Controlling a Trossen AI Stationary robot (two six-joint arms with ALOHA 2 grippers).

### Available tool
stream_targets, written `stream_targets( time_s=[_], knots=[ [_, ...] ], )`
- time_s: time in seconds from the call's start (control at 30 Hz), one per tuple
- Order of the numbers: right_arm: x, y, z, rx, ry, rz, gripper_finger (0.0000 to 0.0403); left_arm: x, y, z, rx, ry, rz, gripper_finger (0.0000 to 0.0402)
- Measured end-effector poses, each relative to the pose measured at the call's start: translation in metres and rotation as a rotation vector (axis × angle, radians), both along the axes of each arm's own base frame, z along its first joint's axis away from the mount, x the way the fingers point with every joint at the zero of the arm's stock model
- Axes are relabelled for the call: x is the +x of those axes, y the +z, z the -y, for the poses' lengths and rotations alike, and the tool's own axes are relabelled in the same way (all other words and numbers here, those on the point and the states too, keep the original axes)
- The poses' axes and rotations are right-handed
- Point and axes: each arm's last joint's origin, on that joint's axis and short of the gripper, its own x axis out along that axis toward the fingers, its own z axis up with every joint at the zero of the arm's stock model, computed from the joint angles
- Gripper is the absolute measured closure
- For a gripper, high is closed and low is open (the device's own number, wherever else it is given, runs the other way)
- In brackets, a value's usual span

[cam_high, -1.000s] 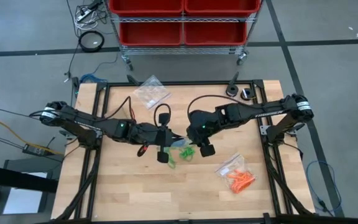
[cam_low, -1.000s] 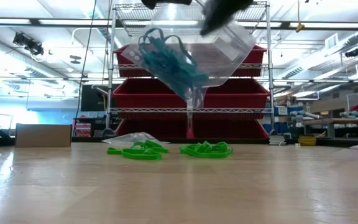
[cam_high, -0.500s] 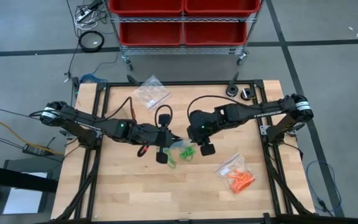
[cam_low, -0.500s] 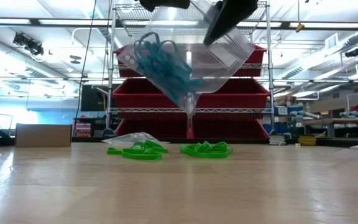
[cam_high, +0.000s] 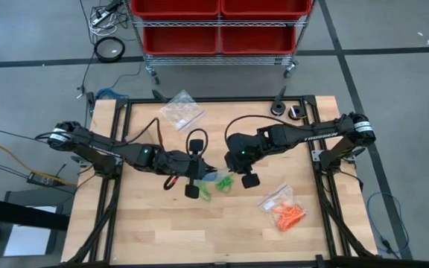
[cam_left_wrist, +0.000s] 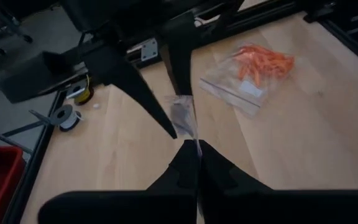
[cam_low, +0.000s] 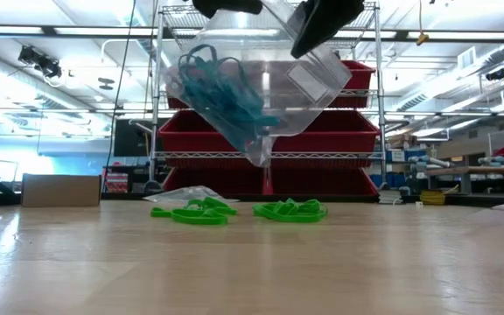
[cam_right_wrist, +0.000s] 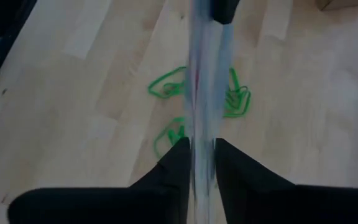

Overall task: Sort rubber bands
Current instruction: Close the transparent zip bag

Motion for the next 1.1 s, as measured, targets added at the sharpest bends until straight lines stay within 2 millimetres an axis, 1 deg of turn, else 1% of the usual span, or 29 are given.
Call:
stream_targets(
  time_s=[0.17,0.2,0.53,0.63,0.73,0.97,1.03,1.1],
  knots=[
    [0.000,0.000,0.000,0.007,0.027,0.000,0.0393,0.000,0.000,0.000,0.000,0.000,0.001,0.0400],
    [0.000,0.000,-0.001,0.007,0.033,0.001,0.0397,0.000,0.000,0.000,0.000,0.001,0.001,0.0400],
    [-0.001,0.000,0.000,0.005,0.032,-0.010,0.0402,0.000,0.000,0.000,0.000,0.001,-0.001,0.0399],
    [-0.002,-0.001,0.000,-0.005,0.024,-0.017,0.0403,0.000,-0.001,0.000,-0.017,-0.013,-0.012,0.0388],
    [-0.005,-0.003,0.000,-0.010,0.023,-0.055,0.0403,-0.002,-0.004,0.000,-0.023,-0.013,-0.046,0.0349],
    [-0.006,-0.003,0.003,-0.034,0.002,-0.067,0.0403,-0.002,-0.003,0.000,-0.045,0.010,-0.037,0.0216],
    [-0.007,-0.004,0.007,-0.055,-0.021,-0.086,0.0403,-0.002,-0.003,-0.001,-0.042,0.023,-0.037,0.0190],
    [-0.009,-0.006,0.015,-0.073,-0.052,-0.120,0.0403,-0.002,-0.004,-0.001,-0.052,0.031,-0.039,0.0173]
  ],
)
